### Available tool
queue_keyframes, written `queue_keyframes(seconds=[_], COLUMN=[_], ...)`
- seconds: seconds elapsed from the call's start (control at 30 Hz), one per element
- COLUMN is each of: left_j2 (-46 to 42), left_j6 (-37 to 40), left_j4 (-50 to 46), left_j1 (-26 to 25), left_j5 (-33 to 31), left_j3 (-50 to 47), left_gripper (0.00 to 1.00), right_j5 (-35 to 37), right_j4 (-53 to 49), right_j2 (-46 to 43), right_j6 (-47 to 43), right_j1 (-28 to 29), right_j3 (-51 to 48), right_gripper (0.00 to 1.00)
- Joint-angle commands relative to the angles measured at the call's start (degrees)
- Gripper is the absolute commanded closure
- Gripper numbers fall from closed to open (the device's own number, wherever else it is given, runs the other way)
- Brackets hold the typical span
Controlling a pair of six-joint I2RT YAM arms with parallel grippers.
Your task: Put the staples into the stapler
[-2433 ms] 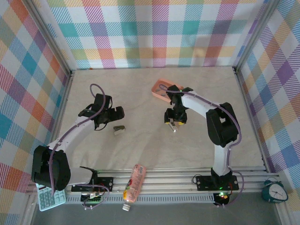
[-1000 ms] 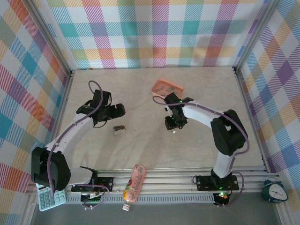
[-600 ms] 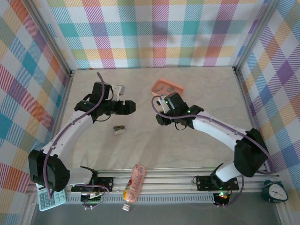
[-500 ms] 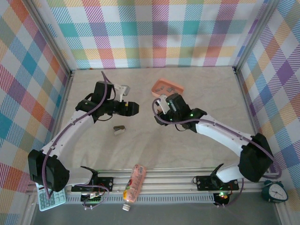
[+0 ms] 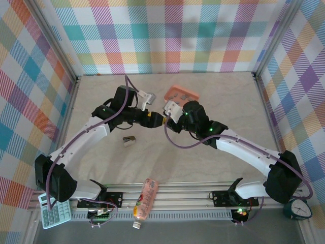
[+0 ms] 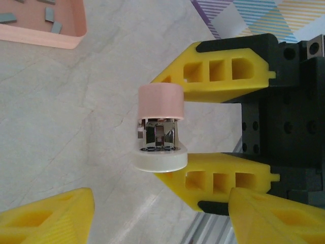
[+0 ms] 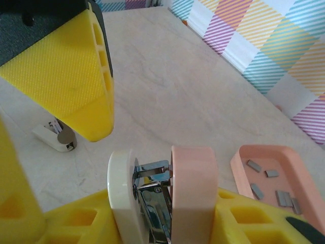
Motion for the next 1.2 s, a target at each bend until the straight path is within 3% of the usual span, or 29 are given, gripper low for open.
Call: queue_keyframes(seconds=[0.0,0.3,0.47,1.17], left_j2=[0.32,-0.99,-1.03,1.00], left_j6=[-1.94,-5.64,-7.86,-6.78], left_j4=[1.57,7.14,10.06,7.94], left_j1=[-1.11,-1.13,-1.13,-1.49], left_j5=[-2.76,-5.91,-5.94,-1.89], left_j3=[1.33,-0.58,-1.71,-1.35], left_gripper=[0.31,0.33,0.41,0.48], right_j5=[-0.87,-1.33,-0.89,0.23], right_j4=[5.10,6.64,8.01,10.65], right_j2=[-0.91,-1.34,-1.86,-3.52], right_j6=[-2.49,-3.02,-2.03,-0.16], right_j1=[0.73,0.93,0.93,0.93], right_j3=[-0.10,-1.49,-2.63,-3.99], right_gripper=[0.60,0.60,0.60,0.60])
